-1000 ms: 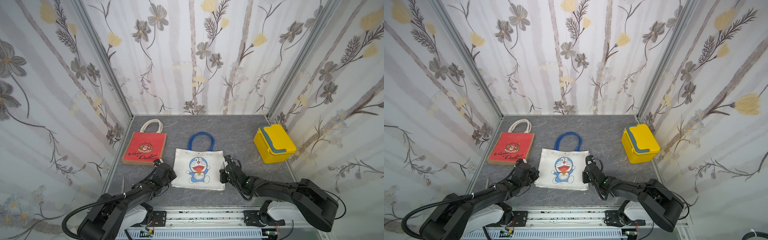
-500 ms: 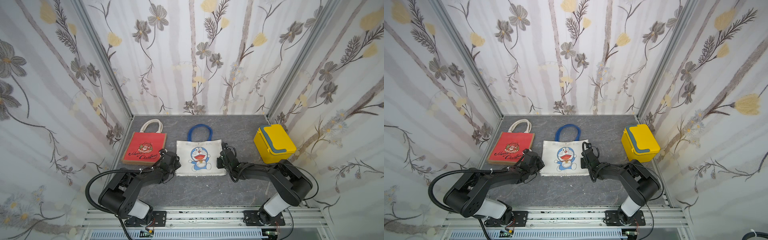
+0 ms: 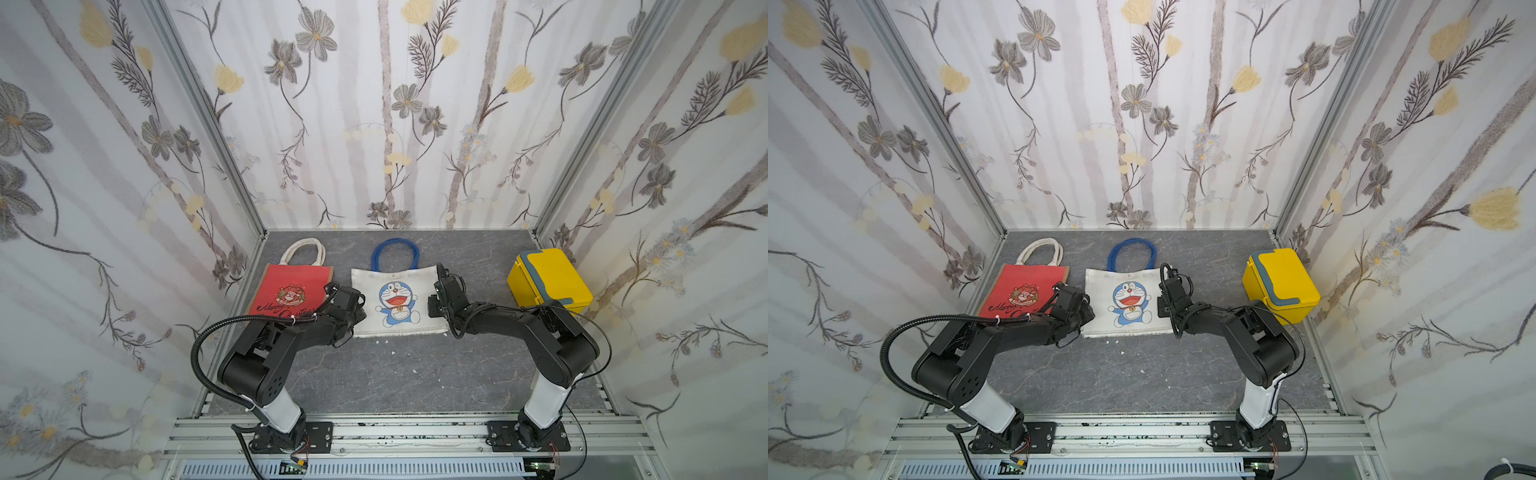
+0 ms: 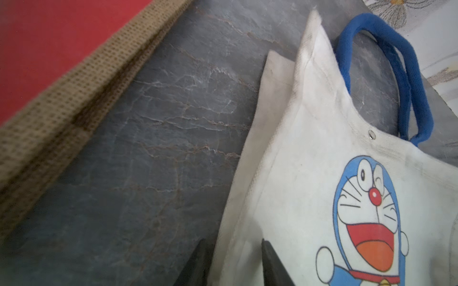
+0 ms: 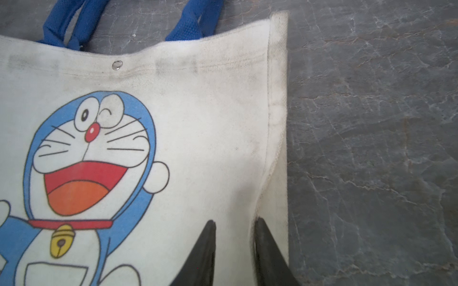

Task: Put away the canvas bag
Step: Move the canvas bag to the center of the board, then reset both arms

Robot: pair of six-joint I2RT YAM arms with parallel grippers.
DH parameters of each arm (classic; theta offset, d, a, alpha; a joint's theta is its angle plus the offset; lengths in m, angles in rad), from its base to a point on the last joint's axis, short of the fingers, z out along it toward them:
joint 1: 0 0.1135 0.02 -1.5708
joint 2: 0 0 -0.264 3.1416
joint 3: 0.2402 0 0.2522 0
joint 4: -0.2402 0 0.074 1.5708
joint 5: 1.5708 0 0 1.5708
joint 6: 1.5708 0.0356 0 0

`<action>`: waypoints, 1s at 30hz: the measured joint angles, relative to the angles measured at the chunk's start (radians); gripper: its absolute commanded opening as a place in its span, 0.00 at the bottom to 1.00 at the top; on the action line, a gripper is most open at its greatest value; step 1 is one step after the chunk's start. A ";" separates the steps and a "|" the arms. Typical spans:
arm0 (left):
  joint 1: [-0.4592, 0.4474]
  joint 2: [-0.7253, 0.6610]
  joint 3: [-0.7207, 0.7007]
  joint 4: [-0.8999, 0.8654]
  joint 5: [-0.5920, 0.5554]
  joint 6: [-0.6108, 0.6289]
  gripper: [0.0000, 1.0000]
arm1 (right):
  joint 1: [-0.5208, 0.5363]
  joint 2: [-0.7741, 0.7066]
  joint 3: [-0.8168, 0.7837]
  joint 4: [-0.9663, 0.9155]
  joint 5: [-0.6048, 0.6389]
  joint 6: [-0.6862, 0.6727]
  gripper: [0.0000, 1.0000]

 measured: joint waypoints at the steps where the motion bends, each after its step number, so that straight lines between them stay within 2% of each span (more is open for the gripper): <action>1: 0.000 0.000 0.008 -0.011 -0.003 0.000 0.55 | 0.000 -0.013 0.004 -0.016 -0.002 -0.001 0.48; 4: 0.002 -0.034 0.015 -0.062 -0.023 0.000 0.70 | 0.000 -0.066 0.009 -0.056 0.003 -0.014 0.68; 8: 0.012 -0.118 0.033 -0.127 -0.072 0.005 0.85 | -0.003 -0.189 -0.013 -0.091 0.063 -0.030 0.84; 10: 0.023 -0.164 0.047 -0.156 -0.102 0.012 1.00 | -0.006 -0.286 -0.042 -0.108 0.111 -0.054 0.93; 12: 0.038 -0.211 0.051 -0.182 -0.129 0.017 1.00 | -0.011 -0.368 -0.074 -0.100 0.147 -0.070 1.00; 17: 0.092 -0.368 0.000 -0.198 -0.216 0.075 1.00 | -0.024 -0.547 -0.207 -0.056 0.224 -0.159 1.00; 20: 0.125 -0.475 -0.072 -0.163 -0.280 0.173 1.00 | -0.027 -0.620 -0.309 0.007 0.299 -0.238 1.00; 25: 0.138 -0.562 -0.218 0.055 -0.433 0.447 1.00 | -0.070 -0.710 -0.502 0.190 0.373 -0.383 1.00; 30: 0.197 -0.515 -0.336 0.292 -0.470 0.643 1.00 | -0.162 -0.722 -0.717 0.452 0.330 -0.501 0.98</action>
